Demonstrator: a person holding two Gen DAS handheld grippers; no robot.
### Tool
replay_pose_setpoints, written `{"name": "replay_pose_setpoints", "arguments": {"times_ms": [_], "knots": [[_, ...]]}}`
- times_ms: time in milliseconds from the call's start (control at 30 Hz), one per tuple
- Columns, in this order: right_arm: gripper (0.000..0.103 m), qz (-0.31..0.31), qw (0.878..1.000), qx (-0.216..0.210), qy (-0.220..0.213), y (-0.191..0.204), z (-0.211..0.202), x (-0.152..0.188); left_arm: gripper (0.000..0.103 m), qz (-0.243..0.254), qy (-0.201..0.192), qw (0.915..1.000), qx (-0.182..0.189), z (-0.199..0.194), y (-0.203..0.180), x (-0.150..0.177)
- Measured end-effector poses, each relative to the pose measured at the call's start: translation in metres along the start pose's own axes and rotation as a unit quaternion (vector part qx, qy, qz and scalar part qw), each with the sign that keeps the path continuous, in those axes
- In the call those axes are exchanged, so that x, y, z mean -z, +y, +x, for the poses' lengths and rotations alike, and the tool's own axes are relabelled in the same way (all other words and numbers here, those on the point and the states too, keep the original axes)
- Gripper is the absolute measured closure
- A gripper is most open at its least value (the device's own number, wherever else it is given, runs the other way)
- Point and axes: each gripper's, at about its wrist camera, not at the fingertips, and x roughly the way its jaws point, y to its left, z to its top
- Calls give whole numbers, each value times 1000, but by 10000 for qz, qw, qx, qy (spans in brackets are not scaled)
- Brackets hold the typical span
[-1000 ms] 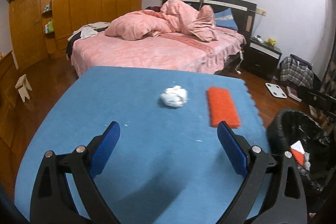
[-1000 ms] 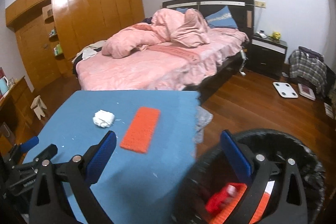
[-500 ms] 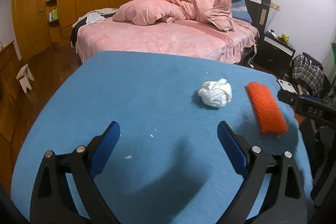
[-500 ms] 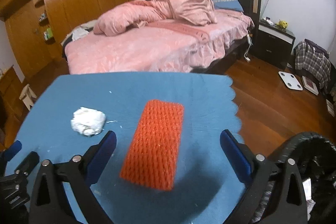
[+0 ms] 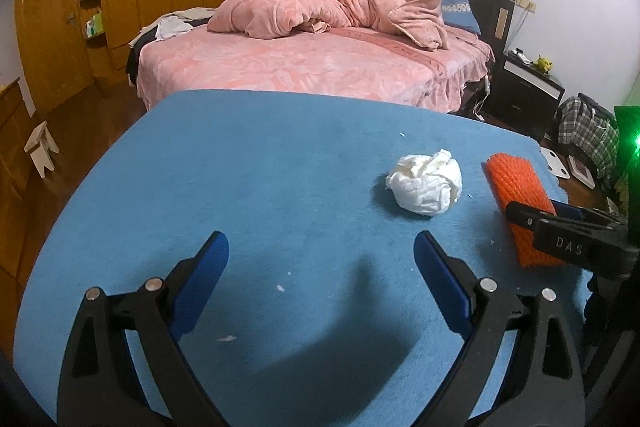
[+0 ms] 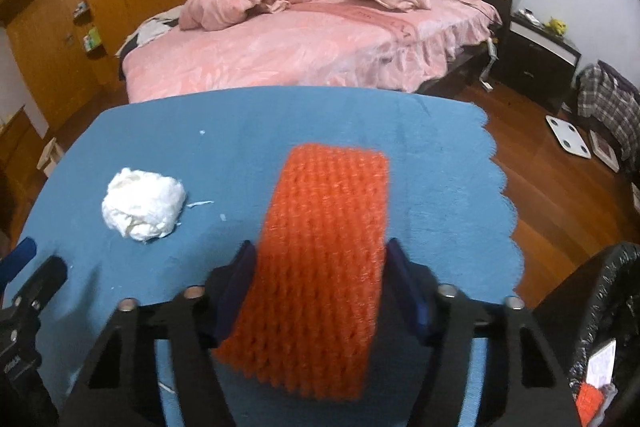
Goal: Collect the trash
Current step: 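Grasp the small orange mesh sleeve with the right gripper while the left approaches the white tissue, then grasp the white tissue with the left gripper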
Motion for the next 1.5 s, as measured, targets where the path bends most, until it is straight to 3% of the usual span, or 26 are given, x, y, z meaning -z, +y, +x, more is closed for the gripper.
{"name": "replay_pose_setpoints", "arguments": {"times_ms": [167,433,633,800,867,967,1300,1500], "knots": [[80,-58,9996,-276,-20,1,0,-1,12,49,5,9999,109,10,-12,-8],[81,164,9996,-214,-121,-19,2,-16,12,126,40,9990,427,34,-42,-26],[81,330,9992,-238,-53,-31,10,-18,13,215,249,9984,454,60,-59,-36],[81,287,9993,-207,-76,-32,12,-17,41,321,635,9956,616,79,-65,-35],[81,260,9995,-177,-86,-30,12,-16,59,455,580,9948,706,77,-68,-34],[81,232,9996,-141,-89,-29,13,-15,66,532,495,9953,636,74,-72,-32],[81,161,9998,-49,-66,-24,14,-16,70,136,334,9978,549,55,-60,-33],[81,267,9992,-157,-250,-25,-11,-22,70,159,205,9987,443,31,-59,-33]]}}
